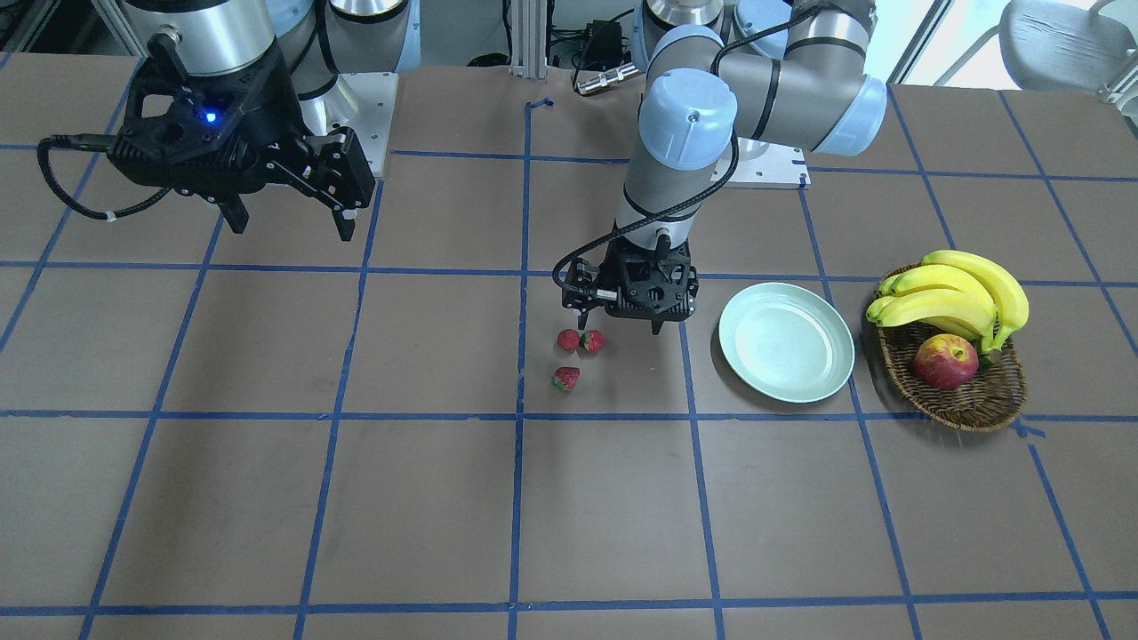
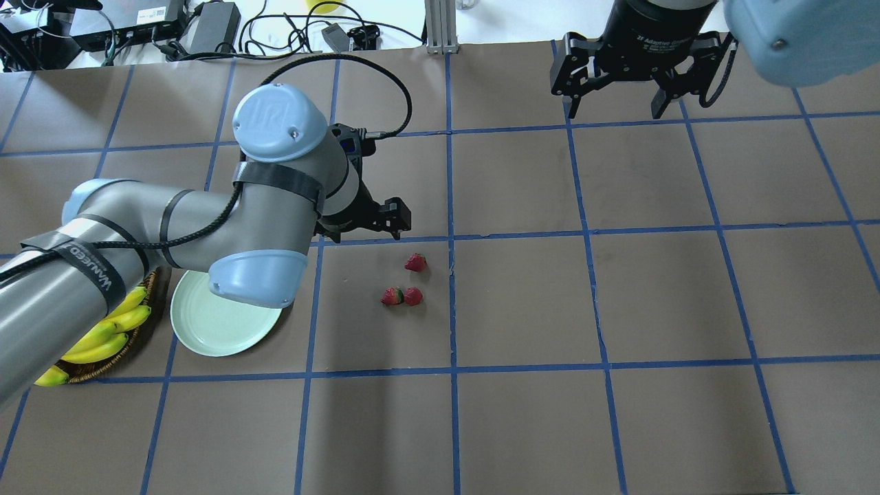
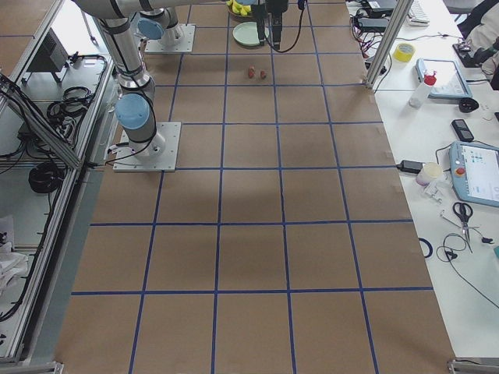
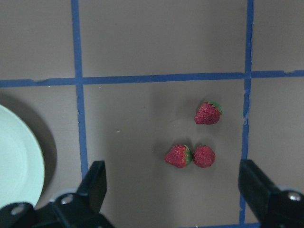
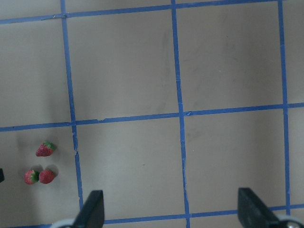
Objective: Collect all strawberries into plate
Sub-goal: 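Reach the left gripper to the strawberry cluster and grasp one strawberry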
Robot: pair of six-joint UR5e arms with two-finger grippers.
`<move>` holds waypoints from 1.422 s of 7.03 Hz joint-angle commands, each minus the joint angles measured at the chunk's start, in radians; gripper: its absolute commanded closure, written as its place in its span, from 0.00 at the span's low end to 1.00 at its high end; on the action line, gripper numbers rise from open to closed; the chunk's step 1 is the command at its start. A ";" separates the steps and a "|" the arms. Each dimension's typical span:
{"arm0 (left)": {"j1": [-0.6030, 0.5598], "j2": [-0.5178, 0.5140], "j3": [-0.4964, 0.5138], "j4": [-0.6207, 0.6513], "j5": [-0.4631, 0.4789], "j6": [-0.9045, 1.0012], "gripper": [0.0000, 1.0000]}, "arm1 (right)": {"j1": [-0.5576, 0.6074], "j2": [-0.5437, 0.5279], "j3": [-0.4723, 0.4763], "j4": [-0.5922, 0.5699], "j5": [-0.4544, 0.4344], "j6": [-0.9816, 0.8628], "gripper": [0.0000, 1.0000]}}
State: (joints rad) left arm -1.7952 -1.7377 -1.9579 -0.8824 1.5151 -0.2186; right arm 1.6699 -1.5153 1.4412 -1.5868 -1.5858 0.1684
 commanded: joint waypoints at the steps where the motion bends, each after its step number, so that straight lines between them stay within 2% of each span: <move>1: -0.019 -0.098 -0.013 0.151 -0.054 -0.013 0.00 | 0.001 -0.003 0.002 -0.001 0.000 -0.001 0.00; 4: -0.047 -0.213 -0.013 0.235 -0.053 -0.013 0.02 | 0.004 -0.009 0.007 0.001 -0.002 0.000 0.00; 5: -0.049 -0.230 -0.013 0.237 -0.055 -0.013 0.07 | 0.004 -0.010 0.007 0.001 0.000 0.000 0.00; 7: -0.050 -0.244 -0.013 0.238 -0.056 -0.012 0.57 | 0.004 -0.010 0.007 0.001 0.000 0.000 0.00; 8: -0.050 -0.244 -0.009 0.238 -0.059 -0.013 1.00 | 0.007 -0.010 0.007 0.004 -0.003 0.000 0.00; 10: -0.049 -0.214 0.013 0.235 -0.047 0.005 1.00 | 0.007 -0.011 0.007 0.008 -0.003 -0.001 0.00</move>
State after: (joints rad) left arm -1.8451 -1.9709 -1.9594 -0.6458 1.4586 -0.2274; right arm 1.6761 -1.5253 1.4481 -1.5816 -1.5882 0.1683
